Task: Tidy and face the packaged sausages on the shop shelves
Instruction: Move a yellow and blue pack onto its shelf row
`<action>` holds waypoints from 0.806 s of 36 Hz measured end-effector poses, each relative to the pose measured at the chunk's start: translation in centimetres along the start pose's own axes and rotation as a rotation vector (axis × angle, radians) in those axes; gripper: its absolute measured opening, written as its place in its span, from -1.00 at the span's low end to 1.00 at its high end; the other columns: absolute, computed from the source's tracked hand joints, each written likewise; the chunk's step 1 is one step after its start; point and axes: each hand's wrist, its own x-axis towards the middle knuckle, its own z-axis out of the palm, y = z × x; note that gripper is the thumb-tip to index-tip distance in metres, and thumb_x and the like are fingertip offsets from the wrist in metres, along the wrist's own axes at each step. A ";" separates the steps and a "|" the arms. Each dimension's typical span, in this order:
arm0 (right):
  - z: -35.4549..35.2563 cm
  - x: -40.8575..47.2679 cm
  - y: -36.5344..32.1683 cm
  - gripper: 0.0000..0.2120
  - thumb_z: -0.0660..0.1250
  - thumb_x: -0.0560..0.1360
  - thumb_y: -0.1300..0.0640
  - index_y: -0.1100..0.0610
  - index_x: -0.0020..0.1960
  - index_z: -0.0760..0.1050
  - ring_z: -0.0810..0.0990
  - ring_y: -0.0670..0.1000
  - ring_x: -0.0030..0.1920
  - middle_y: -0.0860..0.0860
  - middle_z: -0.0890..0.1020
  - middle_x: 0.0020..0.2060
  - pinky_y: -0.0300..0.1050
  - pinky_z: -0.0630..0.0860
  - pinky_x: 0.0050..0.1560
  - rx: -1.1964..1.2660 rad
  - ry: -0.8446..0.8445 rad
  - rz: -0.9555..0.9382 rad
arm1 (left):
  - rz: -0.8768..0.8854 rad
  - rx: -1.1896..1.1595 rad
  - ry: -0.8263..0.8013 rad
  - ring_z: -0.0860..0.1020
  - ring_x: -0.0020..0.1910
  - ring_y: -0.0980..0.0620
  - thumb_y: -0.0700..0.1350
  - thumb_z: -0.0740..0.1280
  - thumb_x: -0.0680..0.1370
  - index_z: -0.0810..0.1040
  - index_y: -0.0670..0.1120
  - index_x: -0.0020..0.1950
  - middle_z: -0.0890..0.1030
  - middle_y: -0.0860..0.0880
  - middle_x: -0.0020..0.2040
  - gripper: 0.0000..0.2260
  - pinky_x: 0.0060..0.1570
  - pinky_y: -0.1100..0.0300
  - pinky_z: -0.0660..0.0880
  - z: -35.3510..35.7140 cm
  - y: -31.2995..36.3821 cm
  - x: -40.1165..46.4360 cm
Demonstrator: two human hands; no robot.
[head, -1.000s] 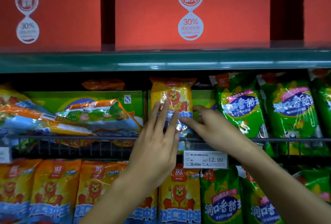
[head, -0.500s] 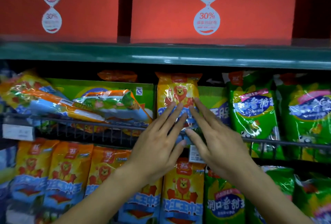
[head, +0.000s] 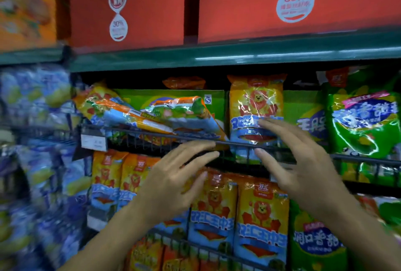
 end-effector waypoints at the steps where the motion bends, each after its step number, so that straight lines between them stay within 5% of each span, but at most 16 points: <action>1: 0.4 0.1 -0.7 -0.43 0.26 0.57 -0.20 -0.06 0.54 0.36 0.31 -0.23 0.47 -0.25 0.39 0.42 -0.23 0.25 0.45 0.040 -0.017 0.001 | -0.024 -0.003 0.025 0.42 0.49 0.03 -0.08 0.28 0.68 0.52 -0.08 0.46 0.49 0.02 0.46 -0.66 0.40 -0.01 0.46 -0.5 -0.8 -0.8; 10: 4.8 5.2 -6.8 -0.29 0.49 0.48 -0.07 -0.09 0.56 0.30 0.46 -0.32 0.36 -0.31 0.52 0.35 -0.32 0.43 0.36 0.316 -0.103 0.134 | -0.046 0.204 0.034 0.32 0.57 -0.06 0.01 0.26 0.66 0.51 -0.12 0.48 0.49 -0.04 0.48 -0.59 0.54 -0.13 0.28 -1.6 -7.7 -3.9; 14: 6.8 7.5 -8.3 -0.63 0.55 0.44 0.06 -0.23 0.11 0.47 0.56 -0.43 0.02 -0.55 0.58 -0.04 -0.45 0.50 0.00 0.219 -0.151 0.206 | 0.022 0.186 0.017 0.26 0.60 -0.05 0.00 0.31 0.64 0.46 -0.11 0.52 0.42 -0.06 0.54 -0.54 0.55 -0.17 0.25 -1.6 -10.1 -4.7; 16: 7.1 7.9 -8.5 -0.67 0.56 0.42 0.07 -0.24 0.01 0.50 0.56 -0.44 -0.05 -0.53 0.58 -0.16 -0.45 0.49 -0.06 0.155 -0.087 0.216 | 0.042 0.130 0.013 0.25 0.61 -0.04 0.00 0.28 0.65 0.46 -0.11 0.52 0.41 -0.05 0.55 -0.55 0.56 -0.15 0.23 -1.6 -10.9 -4.9; 19: 7.3 8.2 -8.8 -0.65 0.56 0.38 0.00 0.03 0.15 0.67 0.65 -0.23 0.06 -0.24 0.69 0.04 -0.18 0.61 0.04 0.143 -0.008 0.209 | 0.045 0.035 0.004 0.21 0.62 -0.02 0.03 0.22 0.67 0.45 -0.09 0.53 0.38 -0.03 0.56 -0.56 0.55 -0.10 0.24 -1.8 -11.5 -4.9; 22: 7.5 8.1 -9.0 -0.62 0.57 0.37 -0.04 0.15 0.09 0.69 0.70 -0.07 -0.01 -0.02 0.73 -0.02 0.04 0.62 -0.04 0.133 0.083 0.219 | 0.053 -0.021 0.007 0.21 0.62 -0.03 0.03 0.21 0.68 0.46 -0.10 0.52 0.40 -0.04 0.55 -0.56 0.54 -0.09 0.28 -1.8 -11.8 -4.8; 26: 7.3 7.7 -10.4 -0.72 0.59 0.40 0.06 0.03 0.09 0.67 0.71 -0.12 0.04 -0.16 0.73 0.00 -0.08 0.66 0.04 0.194 0.245 0.198 | 0.053 -0.087 0.024 0.23 0.61 -0.04 0.03 0.20 0.69 0.49 -0.11 0.50 0.43 -0.05 0.53 -0.58 0.56 -0.06 0.25 -1.6 -11.4 -4.5; 29: 6.7 7.2 -12.1 -0.74 0.60 0.41 0.16 -0.05 0.04 0.65 0.74 0.00 -0.07 -0.16 0.75 -0.13 -0.14 0.66 -0.12 0.294 0.448 0.195 | 0.014 -0.172 0.027 0.22 0.61 -0.02 0.02 0.22 0.68 0.51 -0.09 0.47 0.43 -0.02 0.52 -0.60 0.58 -0.02 0.23 -1.4 -10.5 -4.5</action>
